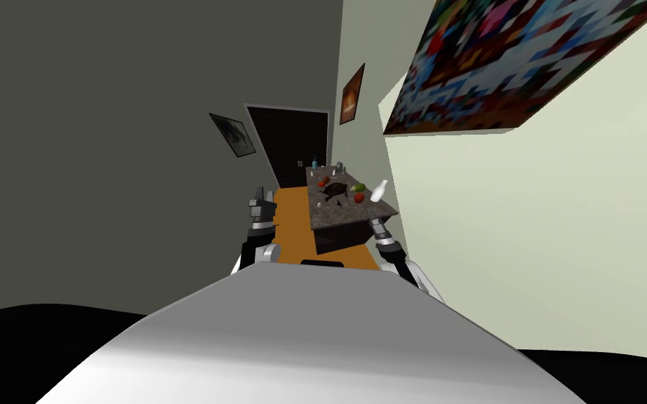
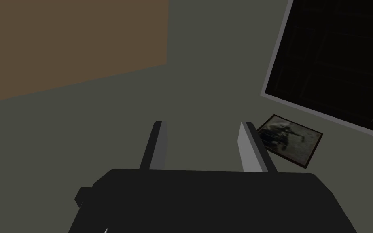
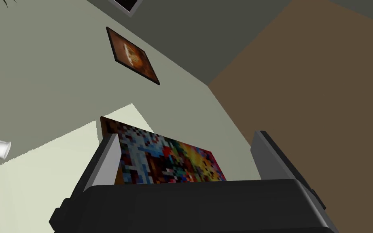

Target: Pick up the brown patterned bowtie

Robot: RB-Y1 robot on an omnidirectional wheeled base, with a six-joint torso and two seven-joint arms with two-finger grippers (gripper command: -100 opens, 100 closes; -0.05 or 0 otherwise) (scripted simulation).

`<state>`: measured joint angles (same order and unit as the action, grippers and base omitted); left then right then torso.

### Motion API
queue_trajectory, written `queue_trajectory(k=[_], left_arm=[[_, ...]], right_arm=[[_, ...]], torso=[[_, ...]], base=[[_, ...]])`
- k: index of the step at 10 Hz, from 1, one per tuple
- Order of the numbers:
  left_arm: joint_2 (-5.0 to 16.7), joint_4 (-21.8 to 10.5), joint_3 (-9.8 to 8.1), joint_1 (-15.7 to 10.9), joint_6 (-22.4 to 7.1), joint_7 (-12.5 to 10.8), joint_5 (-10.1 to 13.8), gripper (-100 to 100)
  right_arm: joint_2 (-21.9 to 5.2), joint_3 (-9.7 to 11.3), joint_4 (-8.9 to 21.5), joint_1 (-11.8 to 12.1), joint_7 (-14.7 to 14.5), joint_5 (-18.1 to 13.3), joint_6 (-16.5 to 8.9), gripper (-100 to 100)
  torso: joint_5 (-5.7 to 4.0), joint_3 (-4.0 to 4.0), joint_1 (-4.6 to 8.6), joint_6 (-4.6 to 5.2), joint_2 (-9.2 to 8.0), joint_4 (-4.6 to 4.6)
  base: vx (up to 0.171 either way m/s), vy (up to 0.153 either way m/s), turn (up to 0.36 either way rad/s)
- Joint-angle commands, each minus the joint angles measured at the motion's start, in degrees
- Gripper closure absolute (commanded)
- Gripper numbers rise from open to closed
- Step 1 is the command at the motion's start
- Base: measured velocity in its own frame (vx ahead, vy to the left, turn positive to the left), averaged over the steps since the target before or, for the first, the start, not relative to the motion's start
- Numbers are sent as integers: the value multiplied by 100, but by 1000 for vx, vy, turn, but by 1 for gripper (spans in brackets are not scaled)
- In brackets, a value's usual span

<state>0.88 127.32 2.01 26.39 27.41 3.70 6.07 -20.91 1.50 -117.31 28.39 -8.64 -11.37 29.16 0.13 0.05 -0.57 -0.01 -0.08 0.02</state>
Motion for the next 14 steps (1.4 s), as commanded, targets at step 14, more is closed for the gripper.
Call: queue_trajectory(k=[14], left_arm=[[0,0,0,0,0,0,0,0]], right_arm=[[-2330,568,1703,-301,-463,-748,-270,-100]], torso=[[1,-13,2,-1,23,-5]], base=[[-5,165,-74]])
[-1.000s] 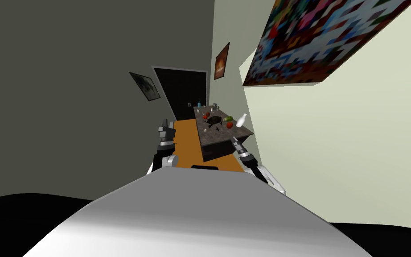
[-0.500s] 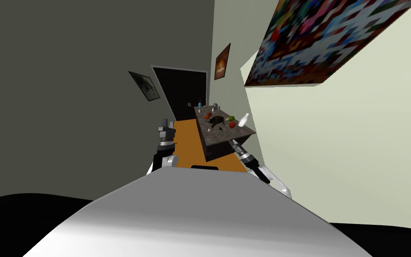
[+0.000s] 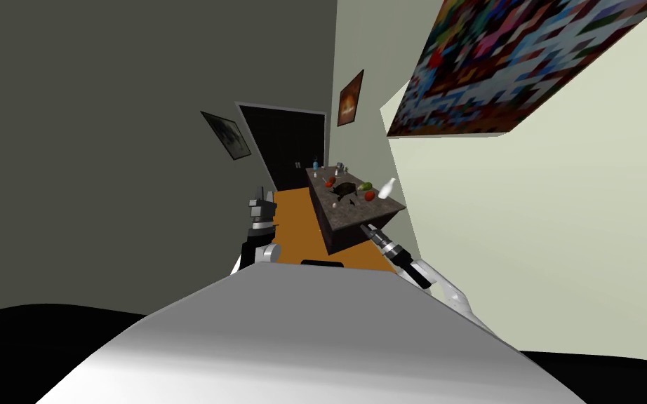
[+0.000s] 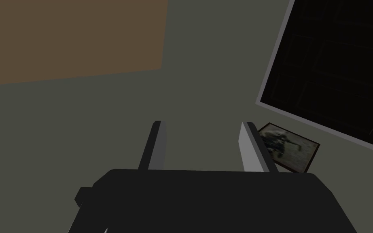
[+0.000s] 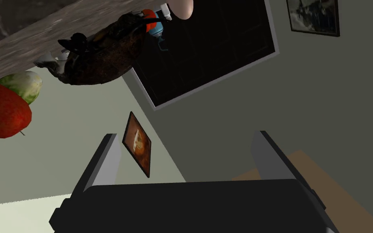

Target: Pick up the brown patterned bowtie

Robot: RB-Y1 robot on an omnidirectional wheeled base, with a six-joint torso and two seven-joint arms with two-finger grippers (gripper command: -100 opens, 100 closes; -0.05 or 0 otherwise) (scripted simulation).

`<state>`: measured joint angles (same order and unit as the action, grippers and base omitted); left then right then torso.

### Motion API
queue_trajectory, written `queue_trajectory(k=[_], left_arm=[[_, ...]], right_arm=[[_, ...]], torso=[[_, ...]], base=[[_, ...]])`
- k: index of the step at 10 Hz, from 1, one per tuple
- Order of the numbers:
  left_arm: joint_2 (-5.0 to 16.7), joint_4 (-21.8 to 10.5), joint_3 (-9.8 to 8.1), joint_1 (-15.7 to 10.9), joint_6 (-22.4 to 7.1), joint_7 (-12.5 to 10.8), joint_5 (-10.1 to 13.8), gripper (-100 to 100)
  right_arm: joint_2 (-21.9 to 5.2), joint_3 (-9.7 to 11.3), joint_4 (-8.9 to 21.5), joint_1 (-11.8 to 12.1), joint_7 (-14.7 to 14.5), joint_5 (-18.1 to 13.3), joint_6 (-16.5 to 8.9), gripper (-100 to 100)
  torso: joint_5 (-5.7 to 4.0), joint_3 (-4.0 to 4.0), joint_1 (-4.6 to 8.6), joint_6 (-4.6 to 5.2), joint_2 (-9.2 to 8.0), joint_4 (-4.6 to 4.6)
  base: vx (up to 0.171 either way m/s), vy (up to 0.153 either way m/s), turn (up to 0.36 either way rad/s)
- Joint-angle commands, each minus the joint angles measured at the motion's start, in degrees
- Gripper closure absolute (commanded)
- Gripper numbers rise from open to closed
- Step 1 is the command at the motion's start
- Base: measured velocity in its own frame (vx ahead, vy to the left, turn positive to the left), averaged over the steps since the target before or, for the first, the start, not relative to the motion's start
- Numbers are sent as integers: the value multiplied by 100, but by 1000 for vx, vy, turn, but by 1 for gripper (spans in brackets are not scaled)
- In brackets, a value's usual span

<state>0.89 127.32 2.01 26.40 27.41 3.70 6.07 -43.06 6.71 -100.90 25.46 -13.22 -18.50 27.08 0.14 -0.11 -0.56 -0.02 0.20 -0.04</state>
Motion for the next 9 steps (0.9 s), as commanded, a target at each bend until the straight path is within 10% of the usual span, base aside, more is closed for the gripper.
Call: queue_trajectory(k=[1,9], left_arm=[[0,0,0,0,0,0,0,0],[0,0,0,0,0,0,0,0]], right_arm=[[-237,48,63,-9,-5,-35,-62,-100],[-1511,402,956,-148,54,-182,-248,-100]], torso=[[0,0,0,0,0,0],[0,-7,8,-1,13,-3]], base=[[23,115,-36],[33,133,-28]])
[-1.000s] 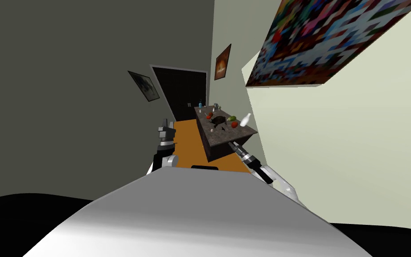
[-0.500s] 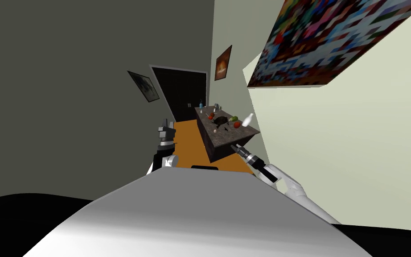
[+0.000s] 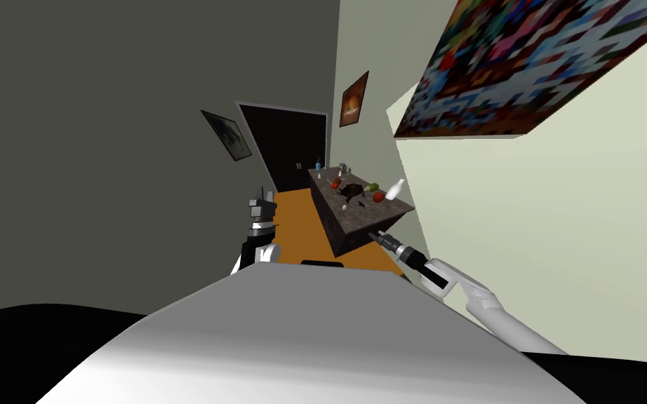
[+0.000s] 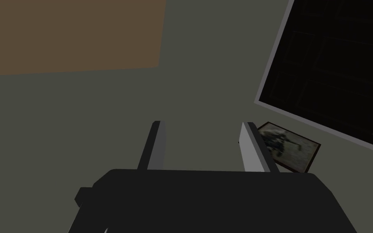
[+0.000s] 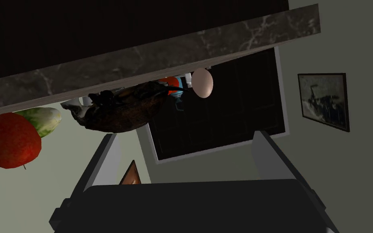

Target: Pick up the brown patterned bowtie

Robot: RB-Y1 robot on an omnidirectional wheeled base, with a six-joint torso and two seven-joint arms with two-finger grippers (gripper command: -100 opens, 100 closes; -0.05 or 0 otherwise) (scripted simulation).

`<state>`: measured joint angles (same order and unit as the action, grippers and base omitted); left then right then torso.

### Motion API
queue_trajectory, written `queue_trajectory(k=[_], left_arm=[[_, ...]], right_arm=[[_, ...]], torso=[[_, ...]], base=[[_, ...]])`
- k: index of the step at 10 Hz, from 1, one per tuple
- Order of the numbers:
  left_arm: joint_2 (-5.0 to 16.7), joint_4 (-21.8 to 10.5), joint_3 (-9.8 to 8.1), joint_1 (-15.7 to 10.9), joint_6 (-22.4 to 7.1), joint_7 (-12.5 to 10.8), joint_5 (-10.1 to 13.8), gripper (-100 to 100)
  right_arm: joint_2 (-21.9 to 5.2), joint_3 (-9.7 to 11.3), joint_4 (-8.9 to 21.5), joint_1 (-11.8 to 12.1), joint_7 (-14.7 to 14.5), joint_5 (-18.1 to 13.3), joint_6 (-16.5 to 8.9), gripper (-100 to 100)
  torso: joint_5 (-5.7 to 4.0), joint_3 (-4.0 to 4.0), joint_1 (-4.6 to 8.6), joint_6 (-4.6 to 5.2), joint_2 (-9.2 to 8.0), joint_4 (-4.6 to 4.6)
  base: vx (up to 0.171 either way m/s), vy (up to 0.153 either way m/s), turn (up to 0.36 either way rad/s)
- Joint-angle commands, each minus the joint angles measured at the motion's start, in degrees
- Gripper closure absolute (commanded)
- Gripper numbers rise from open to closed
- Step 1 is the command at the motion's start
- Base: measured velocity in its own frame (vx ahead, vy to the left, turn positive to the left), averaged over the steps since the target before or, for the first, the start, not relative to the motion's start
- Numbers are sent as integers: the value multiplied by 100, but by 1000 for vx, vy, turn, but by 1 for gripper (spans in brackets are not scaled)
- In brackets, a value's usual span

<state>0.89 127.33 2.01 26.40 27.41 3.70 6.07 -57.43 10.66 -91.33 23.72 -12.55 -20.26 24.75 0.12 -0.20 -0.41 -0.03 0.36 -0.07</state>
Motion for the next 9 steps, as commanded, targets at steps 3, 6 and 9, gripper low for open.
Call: queue_trajectory(k=[3,6,9], left_arm=[[0,0,0,0,0,0,0,0],[0,0,0,0,0,0,0,0],[0,0,0,1,0,0,0,0]], right_arm=[[-617,205,411,-26,78,-28,-107,-100],[-978,307,616,-48,138,-26,-152,-100],[-1484,523,982,-76,285,0,-239,-100]], torso=[[1,-4,-2,-1,6,-2],[0,-4,-1,-1,7,-1],[-1,-12,7,-1,20,-5]], base=[[69,128,-7],[65,109,2],[110,104,24]])
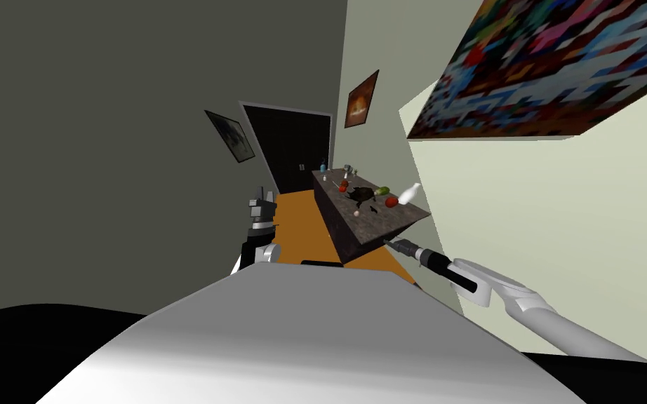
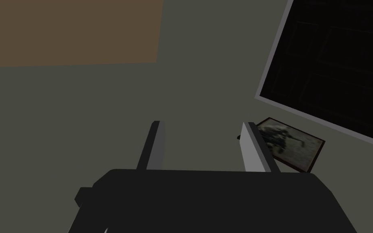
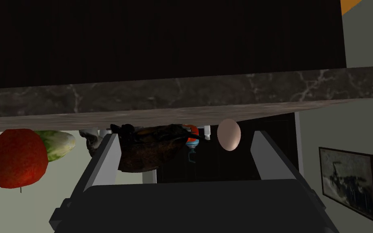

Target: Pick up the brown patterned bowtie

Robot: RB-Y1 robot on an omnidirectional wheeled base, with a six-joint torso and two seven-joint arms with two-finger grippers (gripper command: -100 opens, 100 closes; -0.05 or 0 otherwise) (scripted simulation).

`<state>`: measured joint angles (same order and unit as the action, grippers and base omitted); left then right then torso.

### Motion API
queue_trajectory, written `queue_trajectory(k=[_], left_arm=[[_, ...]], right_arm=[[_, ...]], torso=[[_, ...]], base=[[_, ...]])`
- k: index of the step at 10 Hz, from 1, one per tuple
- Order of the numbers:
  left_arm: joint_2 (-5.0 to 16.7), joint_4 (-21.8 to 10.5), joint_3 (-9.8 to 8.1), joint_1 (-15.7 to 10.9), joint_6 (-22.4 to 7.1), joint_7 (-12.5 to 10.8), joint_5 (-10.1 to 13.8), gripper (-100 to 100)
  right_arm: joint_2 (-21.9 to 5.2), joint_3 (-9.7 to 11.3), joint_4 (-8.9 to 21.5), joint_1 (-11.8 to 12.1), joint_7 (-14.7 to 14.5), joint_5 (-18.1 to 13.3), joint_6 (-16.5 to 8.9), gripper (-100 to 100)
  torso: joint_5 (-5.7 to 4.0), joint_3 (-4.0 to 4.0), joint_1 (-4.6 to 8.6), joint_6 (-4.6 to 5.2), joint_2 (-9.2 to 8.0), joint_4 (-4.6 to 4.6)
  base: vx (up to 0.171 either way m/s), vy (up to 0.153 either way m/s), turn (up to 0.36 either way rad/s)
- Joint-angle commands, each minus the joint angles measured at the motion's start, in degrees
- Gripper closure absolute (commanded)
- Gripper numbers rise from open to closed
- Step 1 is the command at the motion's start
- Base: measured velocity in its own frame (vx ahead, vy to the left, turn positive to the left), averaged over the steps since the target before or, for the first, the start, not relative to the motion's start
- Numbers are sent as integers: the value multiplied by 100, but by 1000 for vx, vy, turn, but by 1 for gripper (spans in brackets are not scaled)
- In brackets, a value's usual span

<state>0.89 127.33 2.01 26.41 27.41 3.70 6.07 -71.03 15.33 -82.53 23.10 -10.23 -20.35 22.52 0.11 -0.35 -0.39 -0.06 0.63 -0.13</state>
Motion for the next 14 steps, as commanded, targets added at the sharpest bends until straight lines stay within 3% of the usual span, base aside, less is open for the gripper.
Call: queue_trajectory(k=[1,4,5,9,10,14], left_arm=[[0,0,0,0,0,0,0,0],[1,0,-1,0,0,0,0,0],[0,0,0,0,0,0,0,0],[0,0,0,1,0,0,0,0],[1,1,0,1,0,0,0,0],[1,1,-1,1,0,0,0,0]], right_arm=[[-170,56,102,-14,52,9,-16,-100],[-652,285,418,-21,228,63,-93,-100],[-658,285,418,-21,228,63,-93,-100],[-1389,752,870,15,624,225,-204,-100],[-1389,752,870,15,624,225,-204,-100],[-1765,1125,1106,74,972,394,-266,-100]], torso=[[0,0,0,0,0,0],[-4,1,18,2,-4,0],[-4,-4,16,1,7,-2],[0,-25,0,-1,42,-10],[-1,-32,7,-3,53,-13],[-5,-27,23,-1,43,-11]], base=[[100,78,15],[123,65,40],[117,59,22],[214,82,102],[216,19,40],[222,32,114]])
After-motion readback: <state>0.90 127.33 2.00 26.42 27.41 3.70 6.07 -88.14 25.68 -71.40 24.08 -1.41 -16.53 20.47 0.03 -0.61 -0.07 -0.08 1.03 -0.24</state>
